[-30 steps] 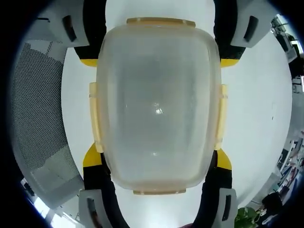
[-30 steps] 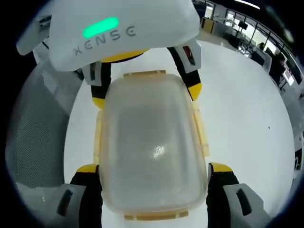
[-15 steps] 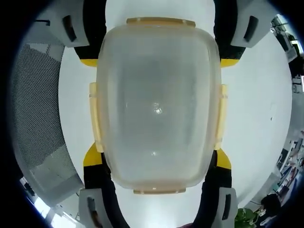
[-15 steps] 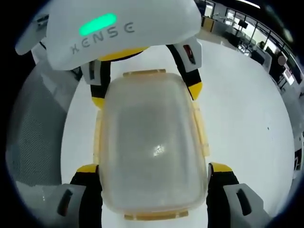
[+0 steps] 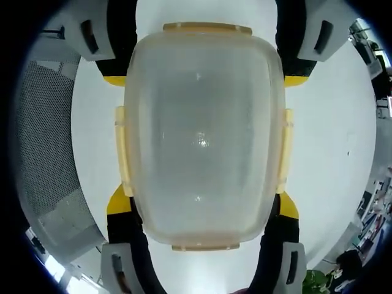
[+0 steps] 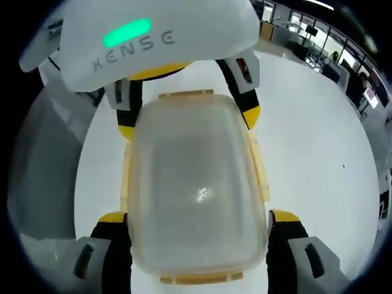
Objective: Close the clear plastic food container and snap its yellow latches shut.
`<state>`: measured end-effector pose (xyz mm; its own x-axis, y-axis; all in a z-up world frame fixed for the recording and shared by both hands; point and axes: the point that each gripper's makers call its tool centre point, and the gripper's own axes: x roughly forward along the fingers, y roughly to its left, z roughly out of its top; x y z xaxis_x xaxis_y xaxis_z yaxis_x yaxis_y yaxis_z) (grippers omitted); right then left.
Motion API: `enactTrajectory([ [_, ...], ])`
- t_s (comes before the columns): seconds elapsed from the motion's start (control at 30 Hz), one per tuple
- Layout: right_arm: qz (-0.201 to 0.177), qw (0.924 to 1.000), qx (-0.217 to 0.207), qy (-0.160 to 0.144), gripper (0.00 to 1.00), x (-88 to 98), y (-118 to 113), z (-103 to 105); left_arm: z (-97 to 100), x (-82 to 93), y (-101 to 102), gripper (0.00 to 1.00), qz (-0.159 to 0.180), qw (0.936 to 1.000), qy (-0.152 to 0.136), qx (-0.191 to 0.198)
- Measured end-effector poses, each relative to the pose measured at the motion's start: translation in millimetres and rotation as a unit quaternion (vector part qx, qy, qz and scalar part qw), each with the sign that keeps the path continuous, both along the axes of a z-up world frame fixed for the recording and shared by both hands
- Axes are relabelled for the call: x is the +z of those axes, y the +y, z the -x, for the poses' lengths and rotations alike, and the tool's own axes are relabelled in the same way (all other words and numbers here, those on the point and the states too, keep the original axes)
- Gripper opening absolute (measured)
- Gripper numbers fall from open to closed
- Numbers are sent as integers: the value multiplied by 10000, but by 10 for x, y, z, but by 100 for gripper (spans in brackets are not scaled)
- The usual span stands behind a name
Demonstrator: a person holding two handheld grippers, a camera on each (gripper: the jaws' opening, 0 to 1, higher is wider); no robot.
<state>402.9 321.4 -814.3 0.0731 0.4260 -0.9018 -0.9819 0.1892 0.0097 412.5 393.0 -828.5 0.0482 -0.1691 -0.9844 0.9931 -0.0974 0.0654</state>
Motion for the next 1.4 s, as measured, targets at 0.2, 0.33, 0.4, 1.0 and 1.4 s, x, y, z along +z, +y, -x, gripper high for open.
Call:
enactTrajectory([
  [0.2,3,10000,29,-1,93,-3,-6,-66,-52,6,-1,97,-5,10000,-4,36],
  [0.33,26,10000,24,2,93,-5,-4,-104,-83,6,2,97,-3,10000,-5,42],
  [0.4,19,10000,11,-3,93,-4,-5,-118,-99,5,3,97,0,10000,-5,33],
  [1.0,-90,9999,-65,-57,94,-3,-10,-287,-271,0,-6,97,-63,10000,-27,3],
  [1.4,8,10000,-32,-45,94,-13,-23,-305,-285,-4,-22,97,-18,10000,-20,35],
])
